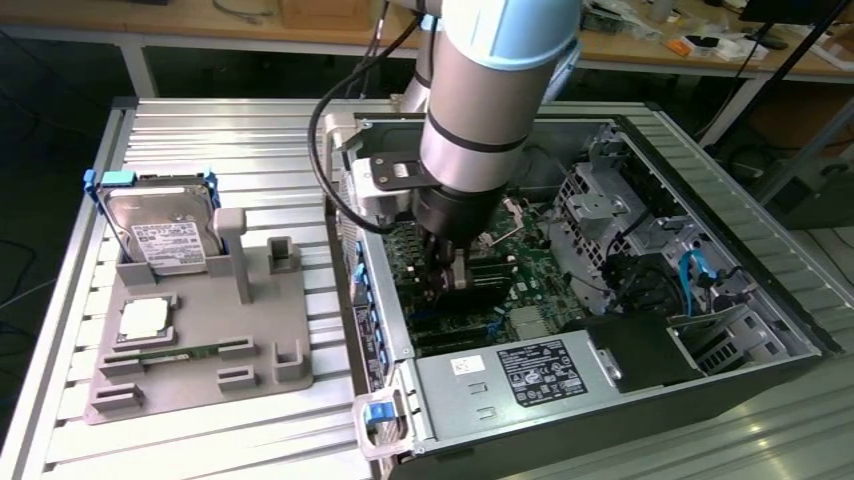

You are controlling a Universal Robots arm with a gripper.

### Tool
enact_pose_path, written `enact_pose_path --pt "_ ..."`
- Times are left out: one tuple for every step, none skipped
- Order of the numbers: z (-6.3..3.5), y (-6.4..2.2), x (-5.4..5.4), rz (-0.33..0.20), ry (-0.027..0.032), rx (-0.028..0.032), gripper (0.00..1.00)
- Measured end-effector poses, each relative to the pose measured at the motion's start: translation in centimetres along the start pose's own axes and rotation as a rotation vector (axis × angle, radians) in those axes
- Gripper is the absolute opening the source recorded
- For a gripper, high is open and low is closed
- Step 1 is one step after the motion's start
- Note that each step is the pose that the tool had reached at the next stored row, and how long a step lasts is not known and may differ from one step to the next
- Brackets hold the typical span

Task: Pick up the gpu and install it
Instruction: 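Press down on the gpu until it lock into place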

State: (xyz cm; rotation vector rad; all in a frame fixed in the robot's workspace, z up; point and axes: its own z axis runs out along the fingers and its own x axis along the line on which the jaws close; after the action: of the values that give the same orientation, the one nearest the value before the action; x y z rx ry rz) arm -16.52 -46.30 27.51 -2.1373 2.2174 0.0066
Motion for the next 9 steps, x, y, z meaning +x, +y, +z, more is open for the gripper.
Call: enact_pose_path --pt "-0.01 0.34 0.0 0.0 -0.0003 0.007 0.11" --pt "-0.02 0.59 0.0 -0.001 -0.0004 0.0125 0.11" --pt "-0.03 0.85 0.0 -0.001 -0.0006 0.0177 0.11" --pt "-0.04 1.04 0.0 -0.001 -0.0005 0.0217 0.11" --pt "-0.04 1.19 -0.1 -0.001 -0.0002 0.0272 0.11" --pt "-0.03 1.34 -0.2 -0.002 0.001 0.0331 0.11" --pt "-0.04 1.49 -0.2 -0.002 0.0024 0.0387 0.11" --pt "-0.05 1.68 -0.3 -0.002 0.0039 0.044 0.11" --pt "-0.17 2.33 -0.4 -0.004 0.0115 0.0674 0.11"
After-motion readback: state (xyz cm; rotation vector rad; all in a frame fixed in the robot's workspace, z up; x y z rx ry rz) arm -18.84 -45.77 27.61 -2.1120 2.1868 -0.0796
